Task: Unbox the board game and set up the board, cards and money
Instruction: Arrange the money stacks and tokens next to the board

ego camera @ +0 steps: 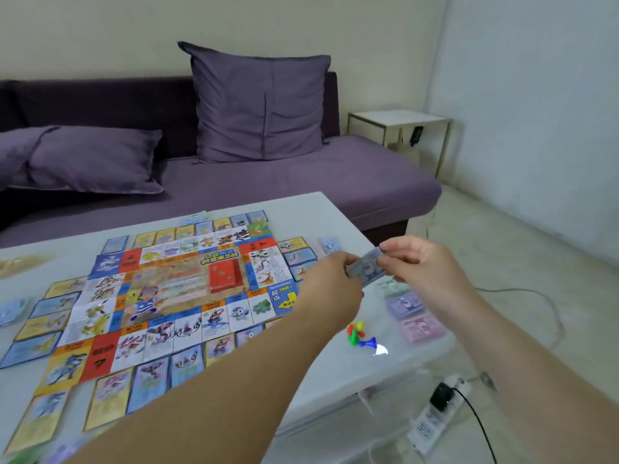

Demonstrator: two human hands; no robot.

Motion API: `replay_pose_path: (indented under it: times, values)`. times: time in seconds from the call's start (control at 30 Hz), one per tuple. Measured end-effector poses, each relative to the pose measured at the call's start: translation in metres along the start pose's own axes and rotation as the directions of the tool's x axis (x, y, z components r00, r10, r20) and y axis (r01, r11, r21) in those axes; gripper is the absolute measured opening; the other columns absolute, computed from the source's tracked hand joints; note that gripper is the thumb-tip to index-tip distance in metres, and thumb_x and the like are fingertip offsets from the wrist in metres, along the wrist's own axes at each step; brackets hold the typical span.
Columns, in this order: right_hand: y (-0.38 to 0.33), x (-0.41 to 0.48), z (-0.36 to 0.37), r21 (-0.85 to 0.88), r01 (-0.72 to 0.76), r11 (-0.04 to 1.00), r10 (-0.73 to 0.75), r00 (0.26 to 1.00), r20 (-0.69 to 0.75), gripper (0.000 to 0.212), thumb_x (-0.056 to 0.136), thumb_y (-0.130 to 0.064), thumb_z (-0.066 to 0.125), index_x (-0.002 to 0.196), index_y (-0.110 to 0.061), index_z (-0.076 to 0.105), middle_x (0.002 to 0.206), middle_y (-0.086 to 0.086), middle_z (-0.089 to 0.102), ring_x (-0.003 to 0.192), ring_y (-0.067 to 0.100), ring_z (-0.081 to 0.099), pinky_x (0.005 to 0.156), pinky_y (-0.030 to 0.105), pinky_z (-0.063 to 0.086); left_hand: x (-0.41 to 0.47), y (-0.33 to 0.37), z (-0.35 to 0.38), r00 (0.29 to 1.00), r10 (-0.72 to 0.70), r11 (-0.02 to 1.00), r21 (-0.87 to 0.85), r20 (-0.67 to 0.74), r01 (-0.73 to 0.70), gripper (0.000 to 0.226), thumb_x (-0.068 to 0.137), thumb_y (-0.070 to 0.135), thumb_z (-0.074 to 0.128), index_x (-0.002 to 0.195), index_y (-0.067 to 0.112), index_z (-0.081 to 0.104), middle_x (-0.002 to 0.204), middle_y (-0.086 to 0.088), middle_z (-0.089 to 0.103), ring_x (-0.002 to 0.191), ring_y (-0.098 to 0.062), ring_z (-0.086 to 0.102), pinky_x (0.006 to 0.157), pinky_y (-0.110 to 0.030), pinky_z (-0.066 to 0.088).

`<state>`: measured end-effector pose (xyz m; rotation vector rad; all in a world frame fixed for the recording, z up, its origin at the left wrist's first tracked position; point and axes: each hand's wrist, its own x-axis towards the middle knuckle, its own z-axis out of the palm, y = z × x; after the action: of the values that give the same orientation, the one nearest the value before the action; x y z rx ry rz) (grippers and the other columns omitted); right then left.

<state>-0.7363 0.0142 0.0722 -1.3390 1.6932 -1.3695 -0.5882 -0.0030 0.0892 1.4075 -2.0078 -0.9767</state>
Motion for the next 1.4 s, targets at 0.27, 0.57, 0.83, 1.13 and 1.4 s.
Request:
replay_pose_path:
  times: [0.27, 0.57, 0.83, 1.13, 1.4]
  values:
    - [0.067, 0.072, -0.008, -0.224, -0.053, 0.973, 0.024, 0.991, -0.13, 0.015, 0.082, -0.009, 0.065, 0.08, -0.024, 0.066, 0.091, 0.005, 0.072, 0.087, 0.024, 0.066, 0.083, 0.039, 0.053, 0.094, -0.008, 0.059, 0.998, 0.023, 0.994, 0.11, -0.054, -0.017, 0.015, 0.093, 0.011, 0.048, 0.092, 0.026, 0.051, 0.102, -0.003, 0.063, 0.082, -0.018, 0.059, 0.055, -0.025, 0.043]
    - [0.101, 0.103, -0.001, -0.461, -0.111, 0.88, 0.054, 0.989, -0.136, 0.018, 0.088, -0.01, 0.056, 0.093, -0.01, 0.073, 0.093, 0.009, 0.071, 0.09, 0.026, 0.064, 0.082, 0.037, 0.052, 0.141, -0.037, 0.097, 0.997, -0.049, 0.984, 0.169, -0.055, 0.057, 0.019, 0.092, 0.013, 0.053, 0.105, 0.02, 0.065, 0.108, -0.003, 0.065, 0.094, -0.02, 0.061, 0.072, -0.026, 0.048]
    - [0.106, 0.109, 0.001, -0.554, -0.173, 0.815, 0.159, 0.985, -0.073, 0.016, 0.083, -0.015, 0.062, 0.09, -0.021, 0.075, 0.093, 0.0, 0.071, 0.086, 0.018, 0.065, 0.079, 0.033, 0.054, 0.149, -0.035, 0.104, 0.996, -0.092, 0.947, 0.31, -0.001, 0.087, 0.024, 0.086, 0.0, 0.052, 0.097, 0.011, 0.071, 0.105, -0.006, 0.068, 0.088, -0.022, 0.065, 0.069, -0.026, 0.051]
    - [0.099, 0.102, -0.001, -0.652, -0.189, 0.734, 0.152, 0.982, -0.113, 0.018, 0.087, -0.029, 0.056, 0.092, -0.036, 0.072, 0.097, -0.01, 0.069, 0.093, 0.017, 0.061, 0.086, 0.037, 0.05, 0.146, -0.033, 0.096, 0.997, -0.069, 0.93, 0.363, 0.043, 0.048, 0.027, 0.092, 0.007, 0.05, 0.112, 0.011, 0.068, 0.117, -0.009, 0.061, 0.099, -0.022, 0.061, 0.079, -0.028, 0.051]
    - [0.033, 0.056, 0.025, -0.548, 0.048, 0.835, -0.026, 0.998, 0.049, 0.02, 0.085, -0.025, 0.058, 0.098, -0.028, 0.073, 0.091, -0.008, 0.064, 0.096, 0.019, 0.06, 0.09, 0.04, 0.046, 0.083, -0.028, 0.006, 0.993, 0.067, 0.982, 0.185, -0.101, -0.047, 0.024, 0.089, 0.008, 0.05, 0.094, 0.027, 0.064, 0.097, 0.007, 0.061, 0.069, -0.005, 0.051, 0.045, -0.008, 0.035]
